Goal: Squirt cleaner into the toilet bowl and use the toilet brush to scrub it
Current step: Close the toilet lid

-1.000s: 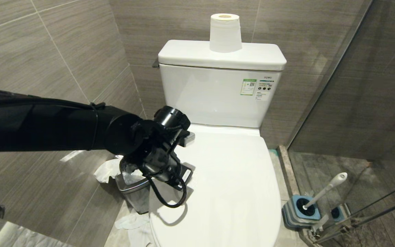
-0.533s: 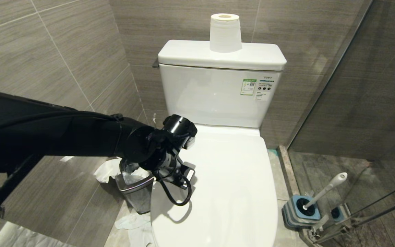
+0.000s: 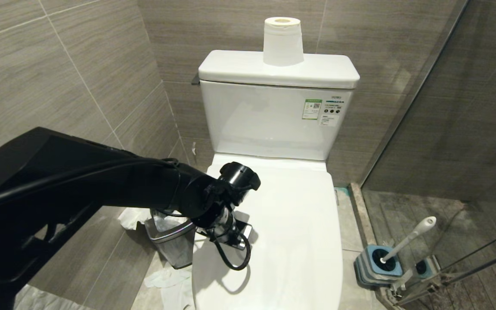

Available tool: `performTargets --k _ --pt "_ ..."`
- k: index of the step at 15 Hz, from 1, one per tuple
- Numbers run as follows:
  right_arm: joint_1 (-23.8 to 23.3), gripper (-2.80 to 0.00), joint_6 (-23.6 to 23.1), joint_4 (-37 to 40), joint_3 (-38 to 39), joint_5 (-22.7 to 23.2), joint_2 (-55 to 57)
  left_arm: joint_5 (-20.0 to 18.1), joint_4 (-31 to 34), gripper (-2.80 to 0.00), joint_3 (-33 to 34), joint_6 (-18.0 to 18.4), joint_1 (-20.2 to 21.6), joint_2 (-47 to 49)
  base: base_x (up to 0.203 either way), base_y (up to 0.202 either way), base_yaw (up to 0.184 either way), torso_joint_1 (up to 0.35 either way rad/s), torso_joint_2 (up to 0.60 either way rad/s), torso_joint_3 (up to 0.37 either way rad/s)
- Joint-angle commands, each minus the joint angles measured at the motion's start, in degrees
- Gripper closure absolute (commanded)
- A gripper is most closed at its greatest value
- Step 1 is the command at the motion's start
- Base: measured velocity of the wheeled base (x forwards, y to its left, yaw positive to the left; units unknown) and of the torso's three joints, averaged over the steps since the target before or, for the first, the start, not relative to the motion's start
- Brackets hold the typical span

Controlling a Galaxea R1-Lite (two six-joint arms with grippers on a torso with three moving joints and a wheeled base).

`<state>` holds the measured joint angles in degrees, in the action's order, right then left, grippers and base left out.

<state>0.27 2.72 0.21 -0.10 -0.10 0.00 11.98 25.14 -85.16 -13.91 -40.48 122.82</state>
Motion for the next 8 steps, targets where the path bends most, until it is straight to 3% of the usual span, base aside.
performTargets --k 1,4,8 --pt "0.0 0.00 0.0 0.0 0.0 0.0 0.0 0.1 0.2 0.00 0.1 -2.7 -0.5 1.0 0.000 0.000 0.000 0.000 0.00 0.000" --pt "0.0 0.00 0.0 0.0 0.0 0.0 0.1 0.1 0.2 0.00 0.6 -5.6 -0.8 1.2 0.000 0.000 0.000 0.000 0.00 0.000" --pt "0.1 0.00 0.0 0.0 0.0 0.0 0.1 0.1 0.2 0.00 1.4 -6.5 -1.3 1.3 0.000 0.000 0.000 0.000 0.00 0.000"
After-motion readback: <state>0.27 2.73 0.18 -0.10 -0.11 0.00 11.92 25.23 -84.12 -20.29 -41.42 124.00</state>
